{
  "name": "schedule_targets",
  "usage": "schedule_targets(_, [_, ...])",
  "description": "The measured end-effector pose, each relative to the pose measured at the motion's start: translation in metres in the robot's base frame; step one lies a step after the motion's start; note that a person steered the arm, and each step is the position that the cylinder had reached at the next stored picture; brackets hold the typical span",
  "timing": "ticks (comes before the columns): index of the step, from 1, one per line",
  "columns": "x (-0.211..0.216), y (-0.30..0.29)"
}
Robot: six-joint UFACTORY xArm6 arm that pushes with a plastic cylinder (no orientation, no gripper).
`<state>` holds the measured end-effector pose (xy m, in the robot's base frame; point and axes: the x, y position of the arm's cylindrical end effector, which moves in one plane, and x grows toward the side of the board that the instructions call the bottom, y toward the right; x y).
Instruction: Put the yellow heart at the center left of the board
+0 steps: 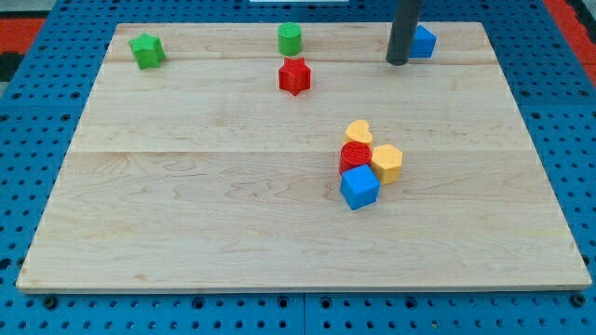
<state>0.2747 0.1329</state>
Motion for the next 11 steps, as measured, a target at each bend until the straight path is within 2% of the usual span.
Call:
schedule_targets(1, [0.010, -0.011])
schedule_targets(2, [0.061, -0.011])
schedule_targets(4, [0.076, -0.009])
schedule_targets(6, [0.139, -0.007])
schedule_targets(7, [0.150, -0.032])
schedule_targets(8, [0.150, -0.113])
schedule_targets(10, [0.145, -0.238])
schedule_targets(11, [0.133, -0.279])
